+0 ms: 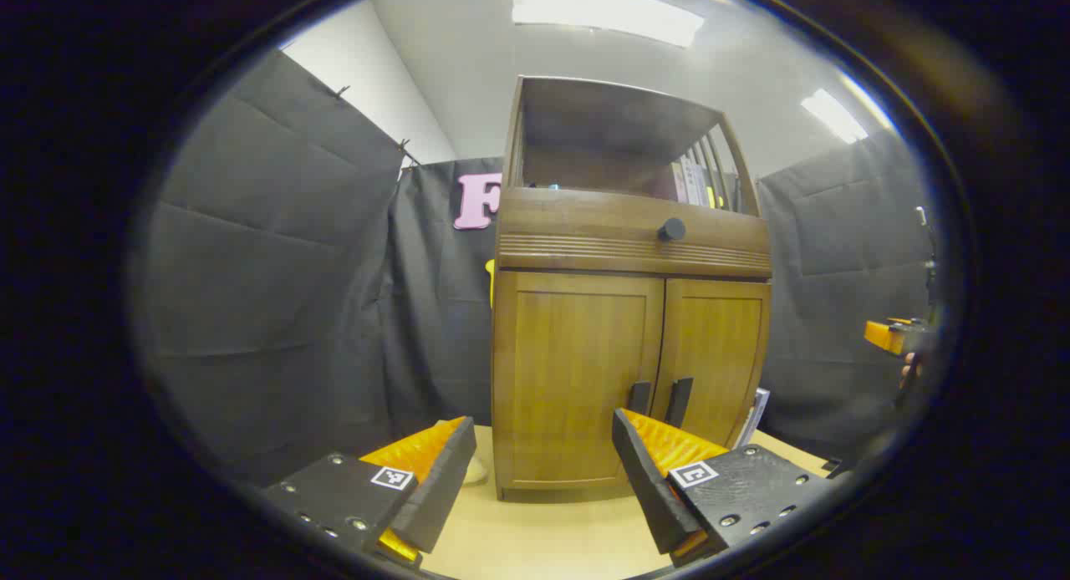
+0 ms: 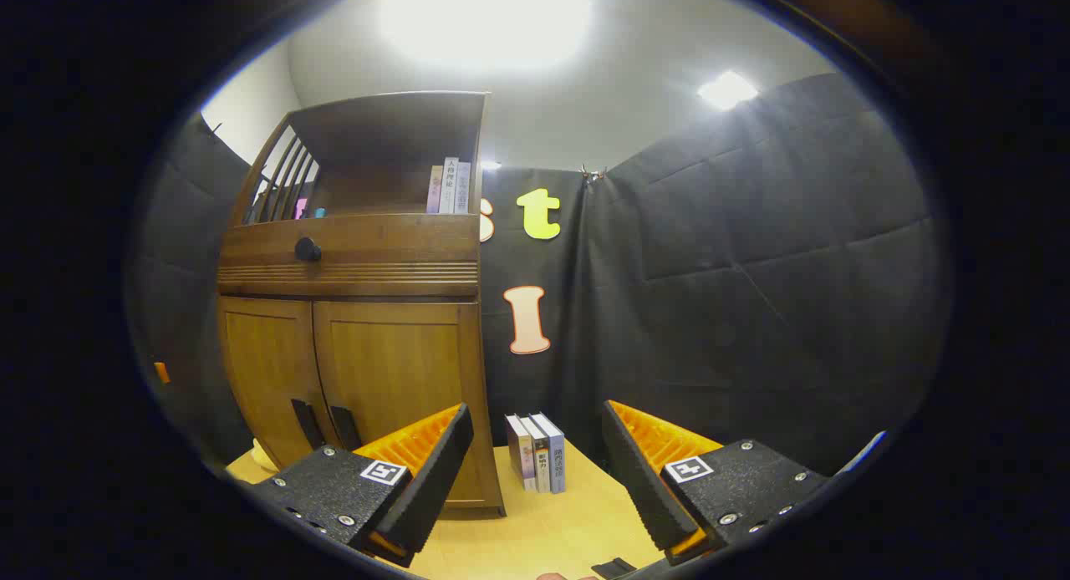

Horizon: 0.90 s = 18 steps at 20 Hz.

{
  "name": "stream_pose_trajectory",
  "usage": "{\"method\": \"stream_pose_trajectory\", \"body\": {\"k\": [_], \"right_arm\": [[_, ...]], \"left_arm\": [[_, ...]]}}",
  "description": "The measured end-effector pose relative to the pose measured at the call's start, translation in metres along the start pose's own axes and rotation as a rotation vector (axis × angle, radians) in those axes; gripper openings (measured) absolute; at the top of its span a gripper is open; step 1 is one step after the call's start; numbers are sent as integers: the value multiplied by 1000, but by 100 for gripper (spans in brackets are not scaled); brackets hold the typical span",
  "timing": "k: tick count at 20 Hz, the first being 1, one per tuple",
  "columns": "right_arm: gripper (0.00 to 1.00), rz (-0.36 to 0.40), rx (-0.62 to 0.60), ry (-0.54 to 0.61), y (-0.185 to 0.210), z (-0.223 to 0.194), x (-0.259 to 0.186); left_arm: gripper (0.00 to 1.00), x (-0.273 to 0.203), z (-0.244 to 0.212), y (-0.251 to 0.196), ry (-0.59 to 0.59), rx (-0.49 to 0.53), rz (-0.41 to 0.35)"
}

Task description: Open the right door of the double-door shoe cabinet with the right hand, and open the left door with the left hand.

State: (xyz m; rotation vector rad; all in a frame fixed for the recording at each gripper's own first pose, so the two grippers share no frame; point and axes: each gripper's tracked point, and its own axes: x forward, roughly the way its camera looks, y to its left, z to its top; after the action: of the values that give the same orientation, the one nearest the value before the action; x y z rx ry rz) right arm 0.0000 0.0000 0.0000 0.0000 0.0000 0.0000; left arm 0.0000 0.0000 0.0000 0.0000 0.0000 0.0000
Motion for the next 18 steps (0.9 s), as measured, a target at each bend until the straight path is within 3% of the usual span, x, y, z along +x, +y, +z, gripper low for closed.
{"method": "stream_pose_trajectory", "body": {"k": [6,8,10,12,13,18], "right_arm": [[96,50,-15,24,28,-7,4],[96,71,-6,36,40,-10,6],[96,94,-8,42,53,-12,8],[96,113,-21,53,63,-15,10],[96,121,-20,64,69,-18,10],[96,175,-14,105,99,-32,21]], "left_arm": [[100,-4,-1,2,6,8,38],[88,-5,-3,4,16,-5,41],[100,-7,-3,5,24,3,53],[100,-9,-2,5,31,14,64],[94,-10,0,5,32,13,64],[97,-10,-3,6,29,7,69]]}}
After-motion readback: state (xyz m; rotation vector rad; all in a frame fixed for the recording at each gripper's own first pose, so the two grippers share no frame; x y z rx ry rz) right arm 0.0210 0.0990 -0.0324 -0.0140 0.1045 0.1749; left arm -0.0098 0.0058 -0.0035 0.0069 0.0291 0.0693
